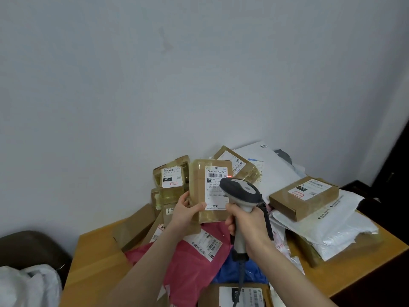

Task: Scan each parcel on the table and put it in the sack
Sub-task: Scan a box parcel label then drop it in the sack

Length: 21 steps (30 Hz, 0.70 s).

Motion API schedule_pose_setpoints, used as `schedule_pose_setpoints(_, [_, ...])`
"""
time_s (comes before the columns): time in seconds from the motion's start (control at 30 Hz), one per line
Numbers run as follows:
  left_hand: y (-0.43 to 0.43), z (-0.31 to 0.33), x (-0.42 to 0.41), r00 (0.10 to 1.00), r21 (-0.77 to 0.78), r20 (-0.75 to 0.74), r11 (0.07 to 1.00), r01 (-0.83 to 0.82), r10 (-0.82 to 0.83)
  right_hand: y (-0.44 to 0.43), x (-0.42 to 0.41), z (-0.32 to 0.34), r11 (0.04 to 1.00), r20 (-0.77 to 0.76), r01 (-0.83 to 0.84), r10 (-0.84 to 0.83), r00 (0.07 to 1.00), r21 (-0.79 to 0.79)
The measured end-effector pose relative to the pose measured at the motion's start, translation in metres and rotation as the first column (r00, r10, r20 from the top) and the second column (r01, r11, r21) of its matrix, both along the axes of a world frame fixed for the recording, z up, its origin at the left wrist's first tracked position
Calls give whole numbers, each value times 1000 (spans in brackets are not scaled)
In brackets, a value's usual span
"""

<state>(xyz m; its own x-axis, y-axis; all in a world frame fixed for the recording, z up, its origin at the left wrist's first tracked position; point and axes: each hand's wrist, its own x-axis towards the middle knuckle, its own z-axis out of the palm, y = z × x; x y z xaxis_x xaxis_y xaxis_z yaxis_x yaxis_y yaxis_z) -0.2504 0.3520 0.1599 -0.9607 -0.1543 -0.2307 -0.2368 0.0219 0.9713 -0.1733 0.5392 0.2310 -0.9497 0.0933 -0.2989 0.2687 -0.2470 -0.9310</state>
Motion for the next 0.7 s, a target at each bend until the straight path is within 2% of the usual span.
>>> schedule_pose_setpoints(0.2, [-1,-2,0,1000,-29,14,999,-13,13,2,5,5,1000,17,-15,14,1000,28])
schedule_pose_setpoints(0.43, [-1,4,4,999,9,23,1000,-29,29,0,7,11,999,12,-37,37,999,9])
schedule_pose_setpoints(0.57, [-5,18,18,992,42,39,992,-121,119,-10,5,18,995,22,-51,53,998,-90])
schedule_pose_setpoints(0.7, [-29,29,43,962,28,43,963,-269,268,-39,6,22,984,31,-136,140,990,-113])
